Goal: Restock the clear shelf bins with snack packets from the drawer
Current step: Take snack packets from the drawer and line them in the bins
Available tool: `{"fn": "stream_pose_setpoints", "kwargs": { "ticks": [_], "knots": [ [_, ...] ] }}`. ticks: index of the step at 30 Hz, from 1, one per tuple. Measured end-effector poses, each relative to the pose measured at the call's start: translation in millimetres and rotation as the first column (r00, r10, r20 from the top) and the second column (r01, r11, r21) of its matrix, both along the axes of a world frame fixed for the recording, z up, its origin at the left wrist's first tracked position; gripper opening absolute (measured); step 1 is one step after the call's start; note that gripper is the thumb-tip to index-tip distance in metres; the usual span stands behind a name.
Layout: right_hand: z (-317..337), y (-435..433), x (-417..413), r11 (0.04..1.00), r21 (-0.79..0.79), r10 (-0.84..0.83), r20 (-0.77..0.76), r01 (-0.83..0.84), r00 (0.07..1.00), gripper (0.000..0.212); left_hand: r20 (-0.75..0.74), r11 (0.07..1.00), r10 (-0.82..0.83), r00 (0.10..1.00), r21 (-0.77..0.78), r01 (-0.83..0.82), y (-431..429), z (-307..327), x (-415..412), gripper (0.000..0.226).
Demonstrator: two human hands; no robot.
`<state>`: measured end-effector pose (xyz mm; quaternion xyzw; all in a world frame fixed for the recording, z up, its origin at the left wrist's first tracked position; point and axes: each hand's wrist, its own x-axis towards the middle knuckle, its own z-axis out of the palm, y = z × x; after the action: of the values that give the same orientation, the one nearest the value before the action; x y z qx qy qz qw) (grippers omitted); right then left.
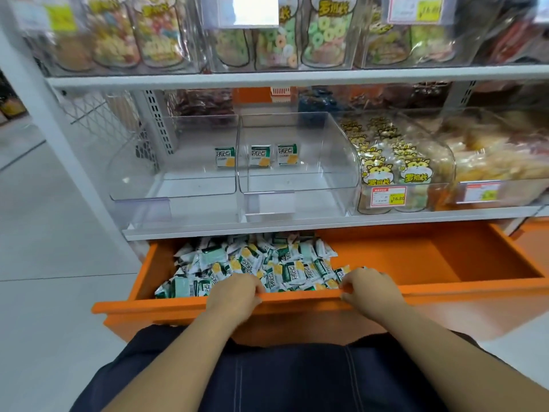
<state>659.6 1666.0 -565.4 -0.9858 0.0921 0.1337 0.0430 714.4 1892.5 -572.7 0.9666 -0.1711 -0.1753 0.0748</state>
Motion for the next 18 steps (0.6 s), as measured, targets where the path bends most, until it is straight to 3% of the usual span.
{"fn": "stream_pose_setpoints", "kwargs": {
  "ticks": [5,10,15,18],
  "knots": [
    [6.2,-8.1,10.8,0.995,0.059,0.085,-0.196,-0.074,0.977,0.02,-0.246,0.99,-0.141,0.959,-0.051,0.133,9.1,6.3,17.6,0.023],
    [-1.9,-17.6,42.6,0.962,0.238,0.218,-0.37,-0.134,0.903,0.03,-0.414,0.99,-0.125,0.902,-0.108,0.088,18.3,-4.0,36.8,0.022],
    [-36.2,-10.6,83.2,0.949,0.231,0.274,-0.267,-0.214,0.924,0.034,-0.442,0.998,-0.064,0.895,-0.03,0.056,16.1,-28.0,70.0,0.025],
    [-61.0,-3.9,103.1,0.946,0.242,0.286,-0.305,-0.217,0.908,0.042,-0.38,1.0,-0.014,0.925,0.0,0.015,15.2,-50.6,90.3,0.032]
  ]
}}
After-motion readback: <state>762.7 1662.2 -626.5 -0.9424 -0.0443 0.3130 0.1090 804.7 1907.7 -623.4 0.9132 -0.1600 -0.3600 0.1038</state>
